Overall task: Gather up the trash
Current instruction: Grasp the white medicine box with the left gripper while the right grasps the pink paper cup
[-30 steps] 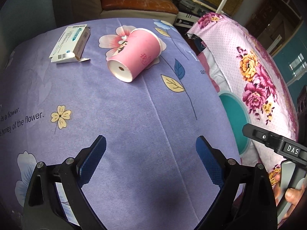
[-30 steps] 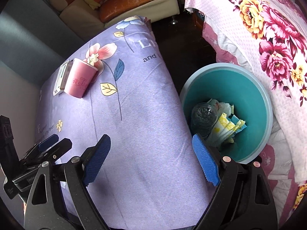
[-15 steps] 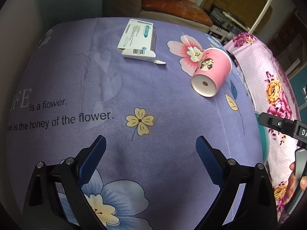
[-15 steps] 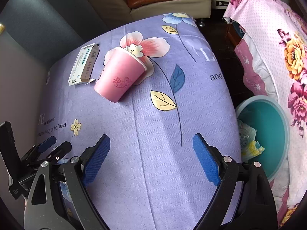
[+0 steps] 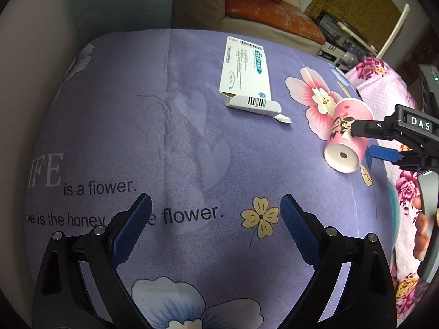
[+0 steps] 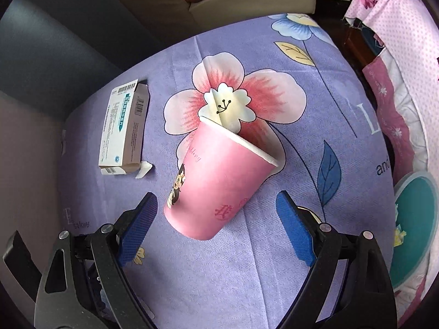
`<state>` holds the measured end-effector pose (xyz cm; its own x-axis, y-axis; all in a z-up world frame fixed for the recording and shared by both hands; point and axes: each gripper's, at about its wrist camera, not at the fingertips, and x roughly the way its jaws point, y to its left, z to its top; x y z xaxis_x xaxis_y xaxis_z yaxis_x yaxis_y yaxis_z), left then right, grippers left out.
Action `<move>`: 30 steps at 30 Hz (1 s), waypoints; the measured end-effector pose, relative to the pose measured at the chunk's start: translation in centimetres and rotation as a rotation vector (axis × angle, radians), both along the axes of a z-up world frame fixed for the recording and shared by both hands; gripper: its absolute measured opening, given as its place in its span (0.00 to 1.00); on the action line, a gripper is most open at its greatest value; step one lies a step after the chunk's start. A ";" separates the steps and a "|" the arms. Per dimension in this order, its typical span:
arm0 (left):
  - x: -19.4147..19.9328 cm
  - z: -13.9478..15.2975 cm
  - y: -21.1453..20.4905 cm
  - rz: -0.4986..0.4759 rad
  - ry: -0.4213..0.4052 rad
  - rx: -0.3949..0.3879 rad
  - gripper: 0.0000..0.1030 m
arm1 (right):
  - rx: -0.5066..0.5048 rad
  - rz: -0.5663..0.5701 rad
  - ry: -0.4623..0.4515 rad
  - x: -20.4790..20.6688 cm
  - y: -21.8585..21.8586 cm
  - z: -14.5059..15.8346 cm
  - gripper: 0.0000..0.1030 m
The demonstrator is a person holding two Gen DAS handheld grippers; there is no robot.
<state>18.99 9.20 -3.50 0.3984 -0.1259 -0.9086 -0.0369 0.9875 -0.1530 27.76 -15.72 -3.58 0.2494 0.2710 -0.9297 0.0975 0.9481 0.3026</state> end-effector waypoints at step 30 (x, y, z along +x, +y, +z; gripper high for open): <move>15.1 -1.7 -5.1 -0.022 0.002 0.121 0.92 | -0.165 0.171 -0.200 6.4 -0.4 1.1 0.64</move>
<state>34.09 4.10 -5.23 0.3947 -0.0240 -0.9185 -0.0149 0.9994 -0.0325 34.13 -16.16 -2.45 0.3954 0.1743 -0.9018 -0.1136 0.9836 0.1403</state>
